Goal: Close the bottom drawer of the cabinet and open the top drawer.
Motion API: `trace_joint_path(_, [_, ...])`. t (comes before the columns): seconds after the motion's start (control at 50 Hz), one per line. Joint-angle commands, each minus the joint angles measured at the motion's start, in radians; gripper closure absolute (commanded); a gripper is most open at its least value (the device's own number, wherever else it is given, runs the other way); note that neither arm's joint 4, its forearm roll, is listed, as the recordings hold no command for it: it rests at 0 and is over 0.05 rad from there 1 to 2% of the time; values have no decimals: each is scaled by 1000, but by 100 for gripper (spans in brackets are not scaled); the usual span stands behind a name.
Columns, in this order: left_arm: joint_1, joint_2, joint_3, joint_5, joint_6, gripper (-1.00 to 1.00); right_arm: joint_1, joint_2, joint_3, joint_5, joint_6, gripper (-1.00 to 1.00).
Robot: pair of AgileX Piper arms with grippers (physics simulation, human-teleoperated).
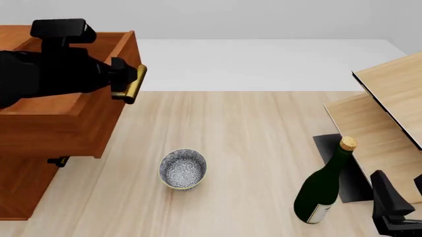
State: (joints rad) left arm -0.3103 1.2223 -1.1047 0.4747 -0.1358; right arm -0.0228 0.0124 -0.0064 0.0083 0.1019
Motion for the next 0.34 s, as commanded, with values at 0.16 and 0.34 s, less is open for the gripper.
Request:
trace_joint_path(0.16, [-75,27,-33,-16,-13,-100,0,6,1,-5,1,-100])
trace_joint_path(0.34, [-97,22,-54,-11,-27,-100,-1,2,0,-2,1,-100])
